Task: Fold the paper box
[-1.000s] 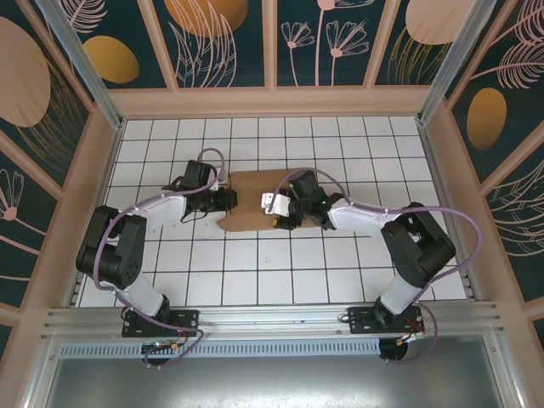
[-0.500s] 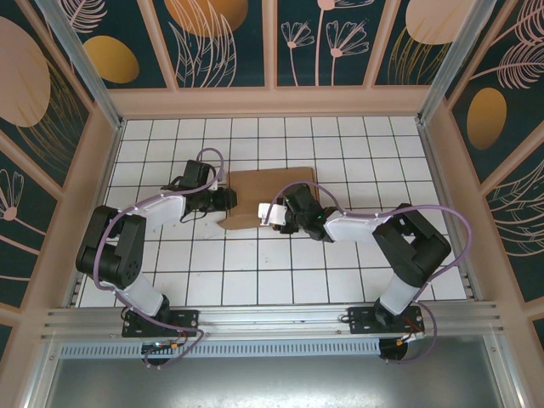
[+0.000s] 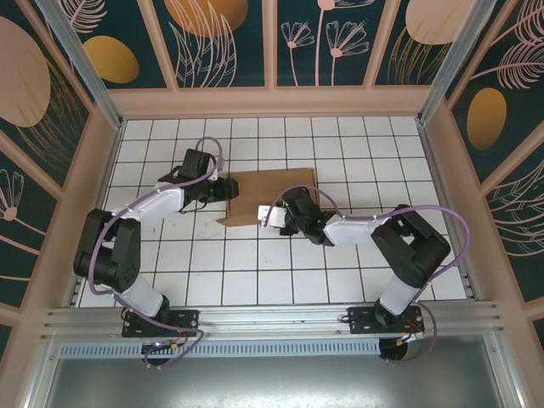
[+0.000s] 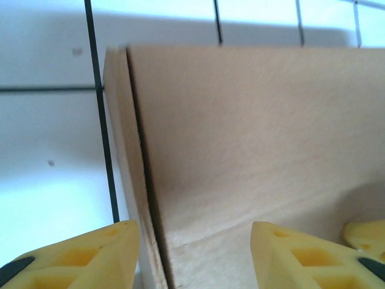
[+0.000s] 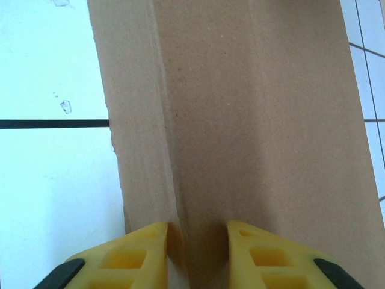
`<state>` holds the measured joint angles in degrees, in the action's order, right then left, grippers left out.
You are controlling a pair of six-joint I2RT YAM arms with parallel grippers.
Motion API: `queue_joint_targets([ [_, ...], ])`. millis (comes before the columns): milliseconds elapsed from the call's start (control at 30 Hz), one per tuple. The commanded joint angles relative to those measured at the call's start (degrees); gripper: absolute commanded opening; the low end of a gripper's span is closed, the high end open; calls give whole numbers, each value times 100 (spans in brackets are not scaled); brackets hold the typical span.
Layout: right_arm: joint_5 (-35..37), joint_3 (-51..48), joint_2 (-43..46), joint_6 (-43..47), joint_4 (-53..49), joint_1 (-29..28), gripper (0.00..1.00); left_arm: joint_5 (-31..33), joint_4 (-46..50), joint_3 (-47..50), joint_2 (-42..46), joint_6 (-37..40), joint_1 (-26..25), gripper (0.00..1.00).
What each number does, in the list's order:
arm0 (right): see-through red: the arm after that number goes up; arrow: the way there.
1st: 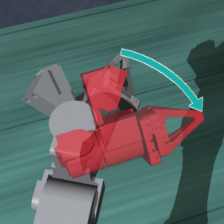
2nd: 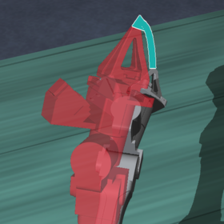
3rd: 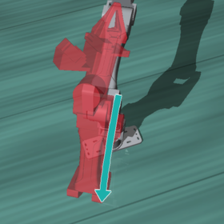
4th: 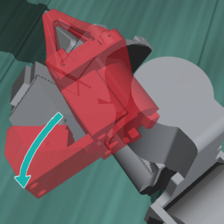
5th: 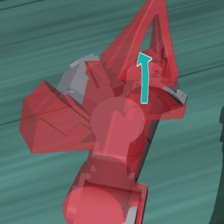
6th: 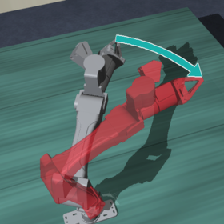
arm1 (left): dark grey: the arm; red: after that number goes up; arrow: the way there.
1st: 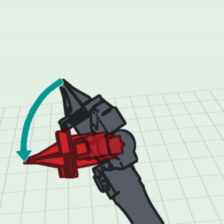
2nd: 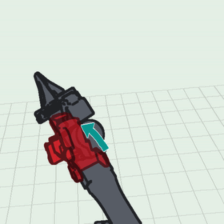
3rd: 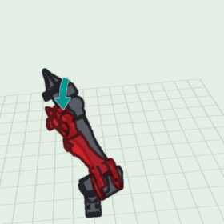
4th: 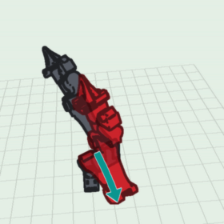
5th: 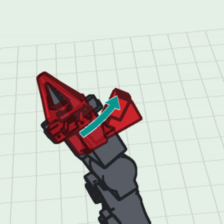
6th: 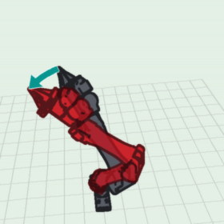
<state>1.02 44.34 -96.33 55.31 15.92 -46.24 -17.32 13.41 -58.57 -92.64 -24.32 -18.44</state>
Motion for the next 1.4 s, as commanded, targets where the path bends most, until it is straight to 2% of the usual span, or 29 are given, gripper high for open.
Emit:
queue_joint_targets([
  [0,151,-153,-234,-78,-404,-96,24,-21,226,-390,171,-152,-30,51],
  [100,205,-127,-237,-125,-455,-136,19,-275,246,-627,-86,-238,-228,51],
  [267,287,-127,-266,-210,-458,-256,14,-285,388,-1007,-601,-235,-742,50],
  [433,419,-109,-305,-541,-364,-323,10,-675,-276,-571,-743,-932,-861,48],
  [700,473,-66,-127,-1068,-33,-298,8,-654,-557,-25,-887,-1005,-995,46],
  [833,445,-143,113,-1251,158,-282,19,-661,-592,130,-1013,-915,-995,46],
  [1000,16,-137,853,-1745,21,-48,41,-579,-525,144,-1116,-748,-995,46],
  [1133,-403,-97,1606,-2779,-357,158,54,-594,-497,95,-1065,-690,-995,46],
  [1233,-297,132,2071,-3967,-1079,352,54,-611,-467,54,-1032,-663,-995,46],
  [1300,60,380,2229,-4815,-1769,486,54,-641,-442,38,-990,-636,-995,46],
  [1367,-139,651,2264,-5346,-2555,793,54,-592,-367,-16,-900,-543,-993,48],
])
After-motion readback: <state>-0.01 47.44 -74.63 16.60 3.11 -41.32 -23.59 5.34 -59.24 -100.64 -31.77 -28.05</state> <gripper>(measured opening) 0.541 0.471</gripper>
